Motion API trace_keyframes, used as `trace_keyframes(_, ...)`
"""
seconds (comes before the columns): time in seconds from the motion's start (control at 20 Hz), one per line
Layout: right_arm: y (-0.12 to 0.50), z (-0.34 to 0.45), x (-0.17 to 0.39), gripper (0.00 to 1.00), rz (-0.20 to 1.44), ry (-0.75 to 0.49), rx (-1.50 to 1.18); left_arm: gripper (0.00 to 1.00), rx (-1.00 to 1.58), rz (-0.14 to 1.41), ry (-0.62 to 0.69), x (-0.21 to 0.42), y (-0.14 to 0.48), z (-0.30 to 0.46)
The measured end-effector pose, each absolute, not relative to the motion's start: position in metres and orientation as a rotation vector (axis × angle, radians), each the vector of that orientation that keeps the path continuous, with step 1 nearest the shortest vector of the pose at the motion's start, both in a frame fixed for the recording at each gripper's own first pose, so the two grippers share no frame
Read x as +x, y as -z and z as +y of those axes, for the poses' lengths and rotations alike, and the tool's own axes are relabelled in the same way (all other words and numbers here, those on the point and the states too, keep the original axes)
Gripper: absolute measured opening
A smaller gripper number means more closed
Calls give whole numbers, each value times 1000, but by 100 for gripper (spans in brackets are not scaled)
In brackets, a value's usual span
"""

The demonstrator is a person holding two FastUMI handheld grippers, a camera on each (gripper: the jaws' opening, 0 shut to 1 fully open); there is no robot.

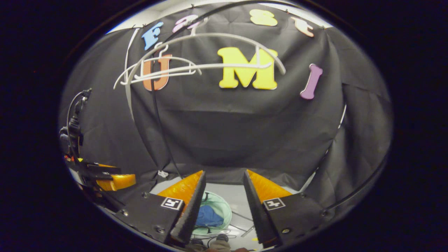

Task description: Grasp the clothes on the hanger with both hands and then place them into the laundry hamper below.

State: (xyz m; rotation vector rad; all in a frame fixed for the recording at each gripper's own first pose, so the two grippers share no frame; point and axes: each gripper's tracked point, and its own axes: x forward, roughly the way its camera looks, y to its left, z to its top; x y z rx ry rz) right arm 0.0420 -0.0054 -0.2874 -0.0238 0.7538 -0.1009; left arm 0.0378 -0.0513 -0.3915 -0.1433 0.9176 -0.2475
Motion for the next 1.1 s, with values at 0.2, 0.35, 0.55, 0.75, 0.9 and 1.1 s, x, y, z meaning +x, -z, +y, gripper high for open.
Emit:
trace_keyframes(0.2,223,-9,36,91,626,156,-34,95,-157,767,268,44,331,-36)
trace_keyframes(0.35,177,-3,29,91,531,163,-51,100,-155,680,257,52,288,-13)
trace_keyframes(0.55,126,-6,26,95,439,157,-60,95,-114,566,213,54,232,10)
trace_keyframes(0.75,77,-15,17,95,340,126,-75,97,-85,424,185,48,166,10)
trace_keyframes(0.9,48,-25,2,95,282,90,-80,89,-91,357,169,32,129,0)
trace_keyframes(1.1,20,-45,-21,98,231,55,-82,89,-79,275,142,-5,84,-13)
